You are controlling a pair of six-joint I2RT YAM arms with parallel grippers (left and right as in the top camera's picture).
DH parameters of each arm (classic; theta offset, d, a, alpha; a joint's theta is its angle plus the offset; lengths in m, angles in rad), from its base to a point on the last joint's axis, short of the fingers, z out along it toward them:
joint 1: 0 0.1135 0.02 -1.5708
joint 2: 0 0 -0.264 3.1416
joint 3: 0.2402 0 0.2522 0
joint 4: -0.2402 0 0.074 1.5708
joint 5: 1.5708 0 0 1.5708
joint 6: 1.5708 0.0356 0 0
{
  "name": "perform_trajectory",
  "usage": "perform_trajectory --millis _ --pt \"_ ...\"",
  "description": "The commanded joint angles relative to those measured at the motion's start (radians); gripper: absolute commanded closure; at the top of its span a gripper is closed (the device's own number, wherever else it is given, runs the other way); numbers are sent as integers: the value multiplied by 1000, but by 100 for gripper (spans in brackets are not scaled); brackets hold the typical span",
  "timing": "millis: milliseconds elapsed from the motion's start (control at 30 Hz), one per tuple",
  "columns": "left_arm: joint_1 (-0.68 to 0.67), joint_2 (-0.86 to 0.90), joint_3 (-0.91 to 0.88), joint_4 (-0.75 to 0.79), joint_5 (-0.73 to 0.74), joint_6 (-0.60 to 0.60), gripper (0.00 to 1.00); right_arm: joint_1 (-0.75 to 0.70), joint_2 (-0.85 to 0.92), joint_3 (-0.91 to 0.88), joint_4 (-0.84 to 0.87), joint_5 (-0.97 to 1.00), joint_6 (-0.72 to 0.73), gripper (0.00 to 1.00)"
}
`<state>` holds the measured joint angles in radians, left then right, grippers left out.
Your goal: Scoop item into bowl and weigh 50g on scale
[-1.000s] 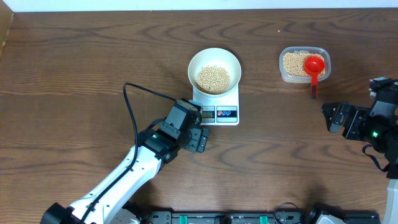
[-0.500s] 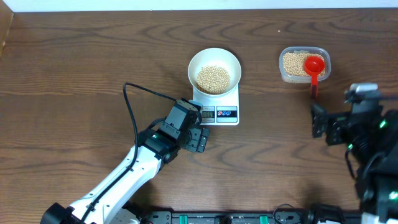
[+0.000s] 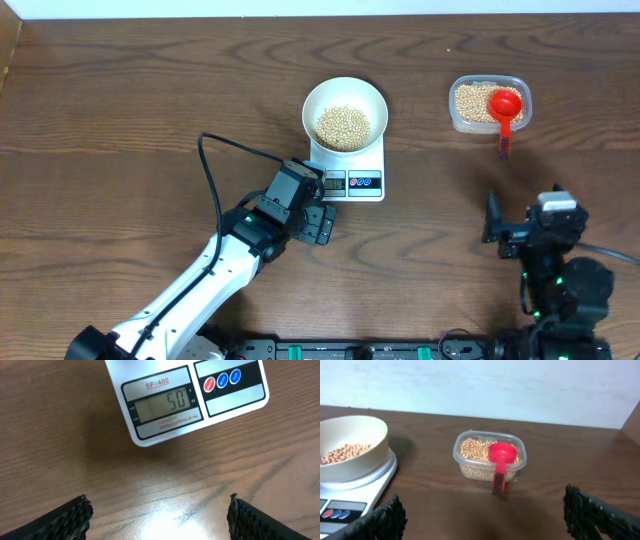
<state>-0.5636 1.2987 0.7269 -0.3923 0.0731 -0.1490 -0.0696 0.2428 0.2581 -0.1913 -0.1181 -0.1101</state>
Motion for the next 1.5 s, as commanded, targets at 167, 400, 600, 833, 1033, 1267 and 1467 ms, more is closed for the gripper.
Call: perform_trajectory --millis 167,400,600,833,1033,1267,1467 --pt "4 -12 -2 -3 -5 10 11 59 -137 -137 67 69 11 1" --pt "4 -12 -2 -3 -5 10 11 58 -203 -203 76 68 11 1" --pt "4 -12 -2 -3 -5 10 11 58 -238 -241 95 68 11 1" --pt "4 -12 -2 -3 -5 10 11 58 -238 -243 97 84 0 1" --pt "4 -12 -2 -3 -5 10 11 58 -238 -243 97 93 -3 1" --pt "4 -12 -2 -3 -5 10 11 57 -238 -254 126 94 -3 1" --pt "4 -12 -2 -3 -5 10 11 56 -238 -254 119 92 -2 1"
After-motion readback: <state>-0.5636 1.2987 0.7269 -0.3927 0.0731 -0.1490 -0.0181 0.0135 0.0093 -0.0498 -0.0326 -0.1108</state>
